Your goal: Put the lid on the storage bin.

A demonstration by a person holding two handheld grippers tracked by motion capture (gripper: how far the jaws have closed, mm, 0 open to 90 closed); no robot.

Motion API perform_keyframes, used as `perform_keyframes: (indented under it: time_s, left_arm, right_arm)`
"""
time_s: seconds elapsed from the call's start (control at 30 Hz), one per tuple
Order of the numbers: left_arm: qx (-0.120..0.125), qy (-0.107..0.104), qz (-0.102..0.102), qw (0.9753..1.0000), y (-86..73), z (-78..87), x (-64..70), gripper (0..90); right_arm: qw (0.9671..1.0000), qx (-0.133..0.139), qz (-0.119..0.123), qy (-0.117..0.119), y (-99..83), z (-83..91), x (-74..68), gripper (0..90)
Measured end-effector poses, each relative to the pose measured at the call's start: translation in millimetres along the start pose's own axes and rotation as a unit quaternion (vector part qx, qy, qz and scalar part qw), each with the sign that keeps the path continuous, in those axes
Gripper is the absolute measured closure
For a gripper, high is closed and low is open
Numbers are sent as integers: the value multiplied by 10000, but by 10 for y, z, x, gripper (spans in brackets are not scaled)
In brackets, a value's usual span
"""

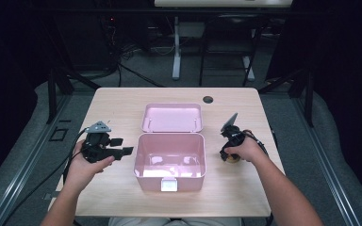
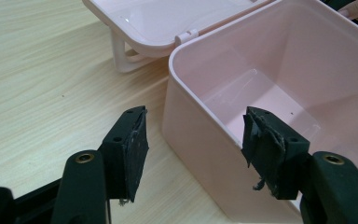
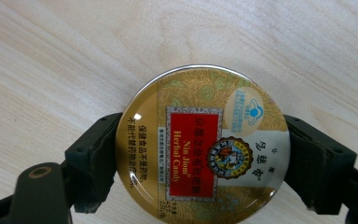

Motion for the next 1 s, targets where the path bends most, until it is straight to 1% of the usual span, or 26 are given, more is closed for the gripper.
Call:
perform_keyframes:
  time_s: [0.2, 0.23, 0.27, 0.33, 0.37, 0.47, 0.53, 0.57, 0.6, 0.73, 0.77, 0.8, 0.9, 1.0]
  left_arm:
    - [-3, 0, 3, 10000, 0, 0, 1, 399]
    - [-3, -1, 3, 10000, 0, -1, 2, 399]
    - [-6, 0, 3, 10000, 0, -2, 2, 399]
    - [-28, -23, 1, 10000, 0, -2, 1, 399]
    - [-25, -21, 2, 10000, 0, -2, 2, 399]
    - [0, -1, -3, 10000, 2, 3, 4, 399]
    - [7, 7, -4, 10000, 2, 8, 5, 399]
    - [9, 4, -1, 10000, 1, 10, 5, 399]
    - [8, 4, 0, 10000, 1, 10, 5, 399]
    - [9, 4, -2, 10000, 1, 12, 5, 399]
    - [10, 3, -2, 10000, 1, 13, 6, 399]
    - [15, 5, -2, 10000, 1, 13, 6, 399]
    - [6, 4, 2, 10000, 0, 10, 7, 399]
    - [-4, -9, 4, 10000, 0, 7, 9, 399]
  right_arm:
    - [10000, 3, 22, 3, -4, 20, 1, 195]
    - [10000, -36, 45, -3, -2, 35, 2, 195]
    - [10000, -2, 17, 14, -4, 38, -5, 195]
    - [10000, -16, 86, -29, 0, 63, -11, 195]
    - [10000, -13, 77, -48, 4, 81, -17, 195]
    - [9998, -1, 165, -65, 22, 156, -13, 195]
    - [9998, 32, 163, -64, 27, 197, -15, 195]
    - [9999, 47, 105, -42, 26, 216, -23, 195]
    - [9998, 63, 200, -60, 30, 236, -17, 195]
    - [9996, 101, 256, -82, 33, 316, -26, 195]
    - [9996, 67, 275, -96, 35, 337, -24, 195]
    - [9996, 101, 274, -67, 35, 352, -24, 195]
    - [9994, 72, 341, -81, 36, 402, -34, 195]
    - [9991, 133, 398, -95, 38, 452, -40, 195]
Point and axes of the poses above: each handheld gripper's, and its own axes: z roughly backward along the jaws, y roughly out of its top, x roughly to its right, the point moved 1 cm from there along -z, roughly forward along the jaws, and after that the axes turned 12 degrees about -y, right-handed, at the moved point
